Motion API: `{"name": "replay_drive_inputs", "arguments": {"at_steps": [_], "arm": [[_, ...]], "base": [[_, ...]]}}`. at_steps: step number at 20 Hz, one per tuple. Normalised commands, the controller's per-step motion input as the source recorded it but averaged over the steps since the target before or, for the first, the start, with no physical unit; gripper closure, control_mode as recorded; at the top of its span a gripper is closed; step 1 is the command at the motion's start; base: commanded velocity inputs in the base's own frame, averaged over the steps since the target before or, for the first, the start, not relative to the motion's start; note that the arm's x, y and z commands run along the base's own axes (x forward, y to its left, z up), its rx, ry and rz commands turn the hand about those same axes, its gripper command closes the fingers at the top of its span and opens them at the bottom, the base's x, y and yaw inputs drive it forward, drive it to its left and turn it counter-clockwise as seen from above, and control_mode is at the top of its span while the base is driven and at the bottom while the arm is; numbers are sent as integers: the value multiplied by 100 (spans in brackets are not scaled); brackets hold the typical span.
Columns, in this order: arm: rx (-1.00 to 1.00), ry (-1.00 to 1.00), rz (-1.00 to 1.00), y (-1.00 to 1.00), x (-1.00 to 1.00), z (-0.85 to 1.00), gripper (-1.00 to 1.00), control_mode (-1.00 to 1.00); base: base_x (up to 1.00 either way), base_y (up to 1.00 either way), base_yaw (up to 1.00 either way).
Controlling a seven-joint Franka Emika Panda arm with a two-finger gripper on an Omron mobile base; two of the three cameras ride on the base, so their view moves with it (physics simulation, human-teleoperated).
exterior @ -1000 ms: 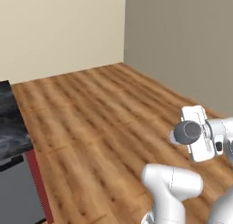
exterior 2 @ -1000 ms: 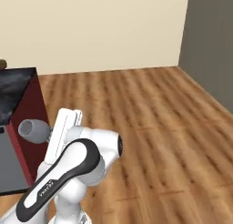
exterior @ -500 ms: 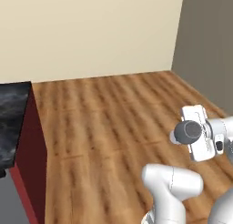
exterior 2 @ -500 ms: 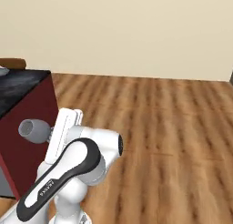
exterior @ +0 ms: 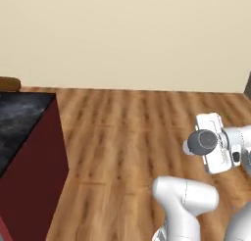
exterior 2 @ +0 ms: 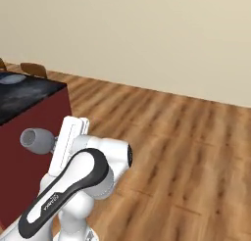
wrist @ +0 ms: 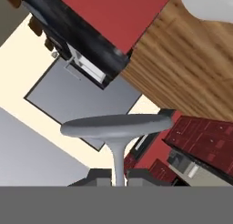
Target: Retrieve the wine glasses from the counter and place one next to each plate.
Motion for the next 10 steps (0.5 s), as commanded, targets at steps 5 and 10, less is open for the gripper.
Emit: {"name": "replay_drive_inputs", "arguments": {"at_steps": [5, 10], "arm": [[0, 0, 0, 0, 0, 0, 100, 100], [0, 0, 0, 0, 0, 0, 100, 100]], "base": [[100, -68, 50], [100, -78, 47]]}}
